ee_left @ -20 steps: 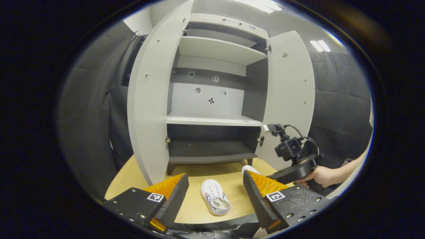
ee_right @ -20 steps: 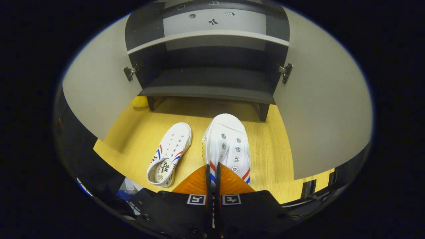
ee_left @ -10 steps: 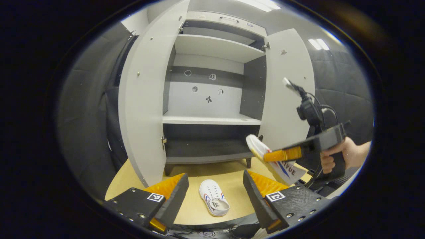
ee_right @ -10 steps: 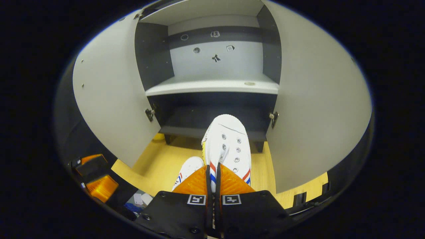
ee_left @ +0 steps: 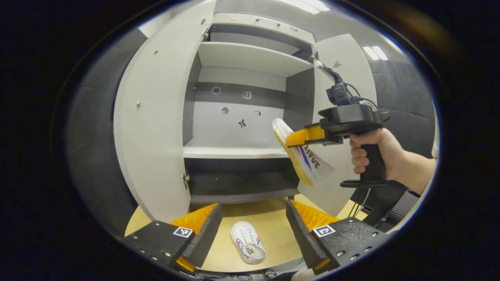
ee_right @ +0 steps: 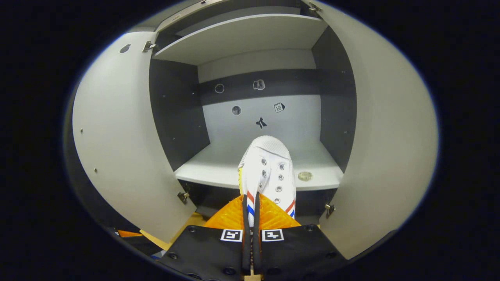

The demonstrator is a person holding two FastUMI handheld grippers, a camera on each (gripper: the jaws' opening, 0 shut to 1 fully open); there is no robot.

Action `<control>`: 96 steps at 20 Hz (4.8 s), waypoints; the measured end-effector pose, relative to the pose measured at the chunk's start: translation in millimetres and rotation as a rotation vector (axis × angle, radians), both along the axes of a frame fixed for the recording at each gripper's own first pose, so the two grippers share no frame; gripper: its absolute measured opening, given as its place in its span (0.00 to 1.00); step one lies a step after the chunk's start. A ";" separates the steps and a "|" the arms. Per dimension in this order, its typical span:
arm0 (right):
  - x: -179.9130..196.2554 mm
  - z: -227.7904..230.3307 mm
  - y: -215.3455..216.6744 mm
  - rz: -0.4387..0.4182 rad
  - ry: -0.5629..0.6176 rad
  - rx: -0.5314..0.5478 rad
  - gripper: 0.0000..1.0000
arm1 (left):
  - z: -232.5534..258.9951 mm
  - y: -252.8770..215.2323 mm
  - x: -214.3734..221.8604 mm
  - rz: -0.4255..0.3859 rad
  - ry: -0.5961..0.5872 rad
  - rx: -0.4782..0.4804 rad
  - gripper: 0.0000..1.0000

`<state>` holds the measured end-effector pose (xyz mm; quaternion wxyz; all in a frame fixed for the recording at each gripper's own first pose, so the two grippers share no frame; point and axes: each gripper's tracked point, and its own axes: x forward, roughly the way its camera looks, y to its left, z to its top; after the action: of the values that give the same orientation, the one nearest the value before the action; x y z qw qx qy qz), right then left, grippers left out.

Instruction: Grab one shoe with the right hand and put it into the shoe cabinet, grab the other shoe with the left hand and put it into the shoe cabinet; then close the right door with the right hand and the left door with the left hand.

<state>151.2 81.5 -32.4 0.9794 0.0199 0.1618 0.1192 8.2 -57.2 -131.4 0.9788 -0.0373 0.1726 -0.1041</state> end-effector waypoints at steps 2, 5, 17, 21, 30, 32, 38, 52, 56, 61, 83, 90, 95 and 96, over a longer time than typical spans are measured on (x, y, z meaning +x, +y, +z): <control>26.4 16.5 2.1 -0.004 -0.040 -0.001 0.04 | 4.6 2.1 10.7 0.005 -0.004 0.006 0.95; 61.7 35.5 3.5 -0.019 -0.090 0.012 0.04 | 10.0 5.1 25.1 0.025 -0.012 0.018 0.95; 194.2 31.9 -12.8 -0.101 -0.134 0.015 0.04 | 9.9 25.3 53.0 0.184 0.014 0.049 0.94; 217.5 20.8 -12.0 -0.102 -0.123 0.012 0.04 | 3.3 20.8 55.1 0.228 0.033 0.059 0.94; 240.7 -8.3 -4.0 -0.107 -0.047 0.022 0.05 | -14.6 17.6 43.1 0.294 0.088 0.065 0.95; 241.5 1.2 -2.3 -0.109 -0.065 0.062 0.23 | -15.6 19.0 44.9 0.287 0.087 0.081 0.94; 206.8 6.6 -10.0 -0.102 -0.084 0.028 0.98 | -19.0 15.7 41.6 0.243 0.077 0.062 0.94; -11.7 39.6 -39.5 -0.264 -0.216 -0.044 0.92 | -94.8 11.8 19.8 -0.065 0.118 0.036 1.00; -85.4 17.4 -53.0 -0.338 -0.179 -0.052 0.92 | -149.0 0.2 17.9 -0.129 0.188 0.005 0.89; -165.2 -21.5 -78.7 -0.438 -0.109 -0.114 0.92 | -218.5 -8.6 18.6 -0.167 0.321 -0.032 0.95; -272.4 -49.8 -261.1 -0.866 -0.041 -0.037 0.99 | -351.9 -11.7 4.2 -0.094 0.767 0.007 0.59; -230.3 -58.8 -311.0 -0.834 -0.054 0.022 0.99 | -345.2 -1.2 11.3 0.043 0.838 -0.013 0.18; -211.5 -66.2 -349.5 -0.793 -0.067 0.009 0.98 | -330.3 4.1 19.3 0.124 0.791 0.035 0.04; -205.2 -67.1 -356.2 -0.782 -0.072 0.016 0.98 | -332.2 4.2 21.1 0.131 0.770 0.049 0.00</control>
<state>-54.1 -274.7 -99.5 0.9558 0.0837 0.1068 -0.2610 29.3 -53.1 -463.5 0.8475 -0.0612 0.5270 -0.0157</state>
